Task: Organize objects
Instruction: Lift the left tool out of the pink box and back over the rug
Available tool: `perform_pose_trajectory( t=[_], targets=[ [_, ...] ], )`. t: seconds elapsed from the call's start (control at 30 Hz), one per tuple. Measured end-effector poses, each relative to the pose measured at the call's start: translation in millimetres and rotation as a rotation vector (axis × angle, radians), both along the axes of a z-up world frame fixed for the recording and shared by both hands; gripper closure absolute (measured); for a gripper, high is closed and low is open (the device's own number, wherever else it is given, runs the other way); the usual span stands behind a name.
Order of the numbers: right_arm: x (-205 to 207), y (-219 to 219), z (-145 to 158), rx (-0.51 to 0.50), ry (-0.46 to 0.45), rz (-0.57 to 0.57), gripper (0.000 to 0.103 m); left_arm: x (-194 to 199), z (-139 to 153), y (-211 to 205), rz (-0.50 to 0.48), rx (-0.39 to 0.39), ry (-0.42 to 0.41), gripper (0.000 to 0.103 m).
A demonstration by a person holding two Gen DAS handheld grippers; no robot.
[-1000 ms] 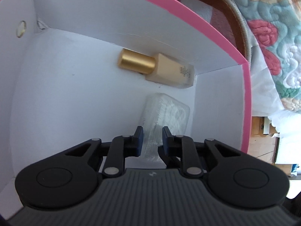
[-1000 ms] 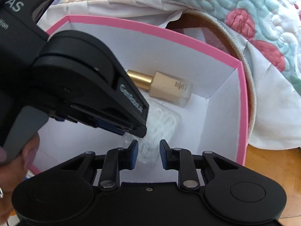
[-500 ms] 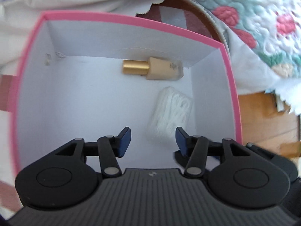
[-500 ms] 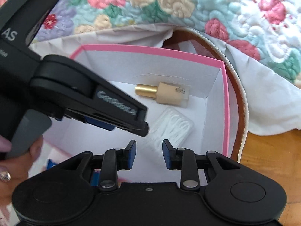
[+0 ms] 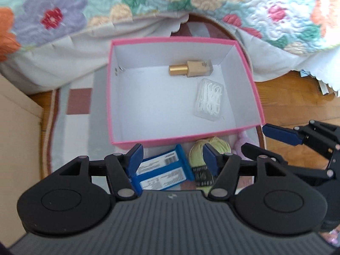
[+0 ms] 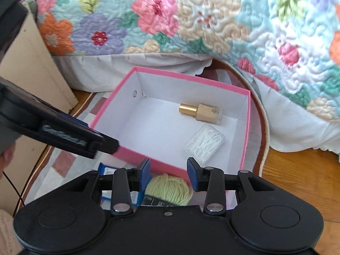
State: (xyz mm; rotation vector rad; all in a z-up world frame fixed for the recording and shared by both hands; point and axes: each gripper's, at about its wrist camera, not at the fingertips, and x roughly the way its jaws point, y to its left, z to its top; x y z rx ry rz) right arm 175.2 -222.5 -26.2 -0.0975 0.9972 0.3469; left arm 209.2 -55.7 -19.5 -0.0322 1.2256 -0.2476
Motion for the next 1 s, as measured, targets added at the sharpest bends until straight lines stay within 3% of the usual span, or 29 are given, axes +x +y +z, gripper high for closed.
perform_pose_trajectory(
  t=[0.37,0.73,0.8,1.0],
  targets=[
    [-60,14,69,-0.016,-0.021,0.08,0.056,-70,60,10,-0.045,0.049,-0.106,0.034],
    [-115,25,105,-0.045,-0.034,0.153,0.051,-138,73,27,-0.072,0.04,-0.141,0.03],
    [-125,24,107,-0.051,-0.038,0.165,0.05,-145,70,33,-0.056,0.005,-0.119,0.029],
    [-148,20,104,-0.048,-0.018,0.198,0.048,-165,50,39,-0.055,0.029,-0.081,0.029]
  ],
)
